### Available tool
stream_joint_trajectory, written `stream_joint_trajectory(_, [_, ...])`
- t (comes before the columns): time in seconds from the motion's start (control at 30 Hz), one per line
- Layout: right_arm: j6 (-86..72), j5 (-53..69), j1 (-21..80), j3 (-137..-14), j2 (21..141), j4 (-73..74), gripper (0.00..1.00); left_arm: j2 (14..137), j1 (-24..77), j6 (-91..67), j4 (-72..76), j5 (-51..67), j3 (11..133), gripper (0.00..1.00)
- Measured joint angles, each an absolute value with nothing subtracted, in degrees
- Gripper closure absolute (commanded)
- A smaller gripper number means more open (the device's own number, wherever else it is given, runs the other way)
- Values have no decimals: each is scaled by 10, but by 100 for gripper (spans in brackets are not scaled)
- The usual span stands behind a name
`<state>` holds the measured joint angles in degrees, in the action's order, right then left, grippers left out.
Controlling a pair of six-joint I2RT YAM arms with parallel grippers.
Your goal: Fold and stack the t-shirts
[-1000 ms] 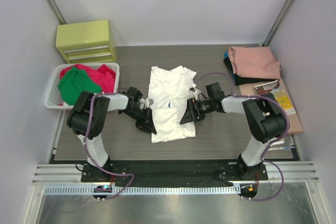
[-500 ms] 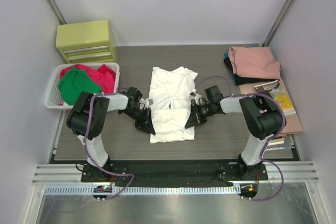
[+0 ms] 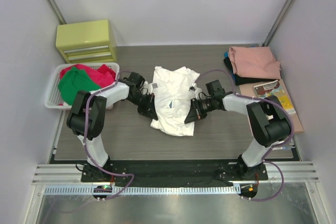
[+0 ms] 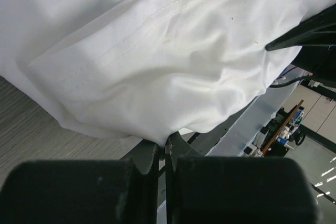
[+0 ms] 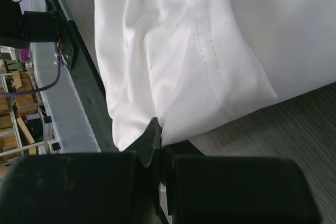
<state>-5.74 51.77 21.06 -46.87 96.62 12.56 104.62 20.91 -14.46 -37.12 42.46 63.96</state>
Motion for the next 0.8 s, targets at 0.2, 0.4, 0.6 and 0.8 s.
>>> stream_joint_trajectory(0.2, [-57,518,211,-501,956,130,98,1047,209,-140,-380,424,667,100])
stream_joint_trajectory(0.4, [-56,518,211,-506,957,138,23,1047,209,-134,-384,425,669,100])
stream_joint_trajectory(0.6, [-43,521,211,-514,978,154,4,1047,209,-130,-391,430,654,100])
stream_joint_trajectory(0.8, [-41,520,211,-517,989,174,2,1047,209,-126,-415,437,641,100])
